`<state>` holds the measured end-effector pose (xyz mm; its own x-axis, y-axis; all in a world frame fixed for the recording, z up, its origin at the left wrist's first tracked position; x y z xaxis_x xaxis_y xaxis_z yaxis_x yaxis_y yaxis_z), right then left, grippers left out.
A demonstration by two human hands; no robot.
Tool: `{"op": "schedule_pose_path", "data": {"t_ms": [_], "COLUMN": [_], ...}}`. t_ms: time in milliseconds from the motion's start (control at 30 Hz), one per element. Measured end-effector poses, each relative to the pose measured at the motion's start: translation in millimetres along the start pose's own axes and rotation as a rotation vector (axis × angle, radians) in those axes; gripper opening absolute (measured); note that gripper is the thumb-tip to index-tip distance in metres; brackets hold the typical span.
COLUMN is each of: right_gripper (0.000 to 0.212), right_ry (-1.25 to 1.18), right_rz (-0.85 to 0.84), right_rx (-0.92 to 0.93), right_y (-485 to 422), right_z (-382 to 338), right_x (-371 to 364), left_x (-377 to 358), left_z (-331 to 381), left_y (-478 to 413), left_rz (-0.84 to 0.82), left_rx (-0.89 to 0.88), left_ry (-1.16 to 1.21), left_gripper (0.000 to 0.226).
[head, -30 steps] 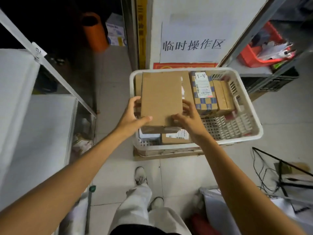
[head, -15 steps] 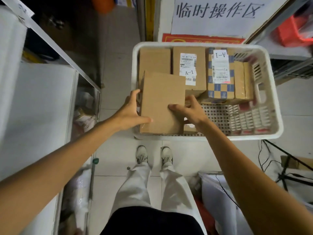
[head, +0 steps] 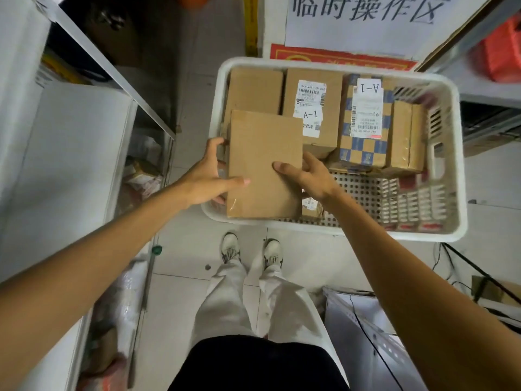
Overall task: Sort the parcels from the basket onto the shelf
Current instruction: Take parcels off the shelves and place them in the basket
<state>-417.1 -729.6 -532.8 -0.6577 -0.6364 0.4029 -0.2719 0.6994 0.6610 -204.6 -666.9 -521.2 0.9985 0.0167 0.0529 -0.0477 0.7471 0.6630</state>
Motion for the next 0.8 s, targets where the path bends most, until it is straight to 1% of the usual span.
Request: {"op": "schedule_pose_path", "data": {"t_ms": [100,167,233,300,367,400,467,533,567,600,700,767,800], "right_gripper": [0.08,0.09,0.108,0.125,0.132,0.135,0.141,0.142,0.141,0.138,0.132,0.132,0.132], "right_ry": [0.158,0.232,0.348,0.545,0.72,0.77,0.803,0.808,0.811,0.814,0.842,0.891,0.937], "right_rz": [0.17,0.204,0.185,0.175,0.177,0.177,0.196,0.234,0.252,0.269,0.269,0.231,0.209], "right_rx": [0.074,0.112,0.146,0.165,0.168,0.162,0.131,0.107,0.11,0.126,0.205,0.264,0.3], "right_y": [0,-2,-2,1,4,6,7,5,5,4,3,3,3], "right_z": [-4,-14,-24,-27,-26,-24,-22,-23,-24,-25,-22,-18,-17], "right_x": [8,8,3,-3,-11,-15,-23,-29,-30,-31,-22,-11,-7], "left_x": [-19,-30,-36,-37,-38,-39,-43,-44,-44,-43,-37,-30,-29], "left_z": [-3,-4,-5,-8,-9,-9,-8,-10,-12,-12,-12,-5,1], "left_y": [1,-1,-2,-2,-1,0,1,1,3,6,16,23,24], "left_rz": [0.032,0.052,0.06,0.052,0.068,0.085,0.109,0.107,0.107,0.125,0.278,0.394,0.408], "left_rx": [0.021,0.019,0.03,0.037,0.031,0.028,0.031,0.038,0.019,-0.033,-0.319,-0.509,-0.585], "left_ry": [0.139,0.166,0.223,0.292,0.342,0.352,0.341,0.309,0.263,0.151,-0.406,-0.658,-0.77], "left_gripper": [0.107,0.109,0.106,0.1,0.088,0.083,0.08,0.08,0.08,0.08,0.093,0.099,0.098]}}
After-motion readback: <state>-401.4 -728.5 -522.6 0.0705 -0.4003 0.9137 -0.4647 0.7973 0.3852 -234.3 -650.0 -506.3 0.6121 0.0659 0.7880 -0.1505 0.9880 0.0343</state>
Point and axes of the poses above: each hand's wrist, its own y-axis away from the middle knuckle, its own x-axis out of the back of the hand, z = x × y, the point moved 4 cm from there along -y, towards the middle knuckle, and after that the axes turned 15 degrees about y, right-handed, at the moved point
